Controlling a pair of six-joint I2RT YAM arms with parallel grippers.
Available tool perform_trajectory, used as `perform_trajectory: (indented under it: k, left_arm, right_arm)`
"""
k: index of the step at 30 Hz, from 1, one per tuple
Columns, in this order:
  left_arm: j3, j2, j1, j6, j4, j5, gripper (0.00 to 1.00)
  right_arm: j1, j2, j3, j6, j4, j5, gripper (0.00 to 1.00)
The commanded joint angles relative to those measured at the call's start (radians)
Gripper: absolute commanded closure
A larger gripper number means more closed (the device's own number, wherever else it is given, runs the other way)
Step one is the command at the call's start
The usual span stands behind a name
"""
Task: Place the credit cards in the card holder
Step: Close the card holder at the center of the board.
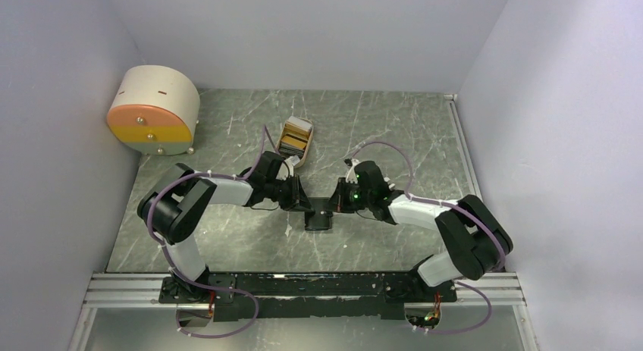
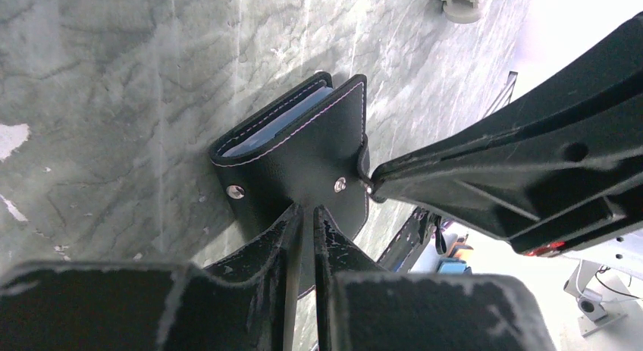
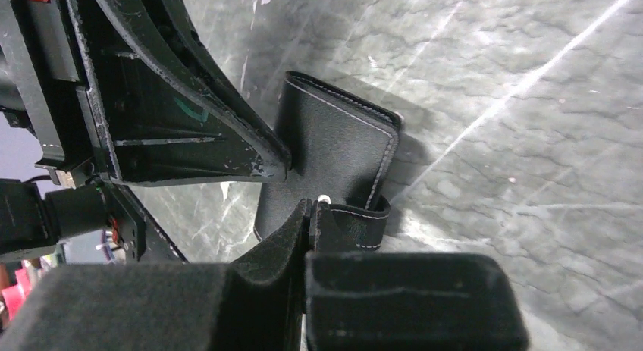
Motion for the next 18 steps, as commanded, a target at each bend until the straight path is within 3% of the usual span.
perform_trajectory:
  k: [1, 18]
  left_arm:
    - [-0.018, -0.011, -0.006, 0.012, 0.028, -0.014, 0.82]
    - [-0.031, -0.013, -0.007, 0.004, 0.038, -0.014, 0.82]
  right_arm:
    - [0.039, 0.029, 0.050, -0.042, -0.057, 0.067, 1.00]
    - [0.079, 0.060, 0.059, -0.031, -0.029, 0.092, 1.00]
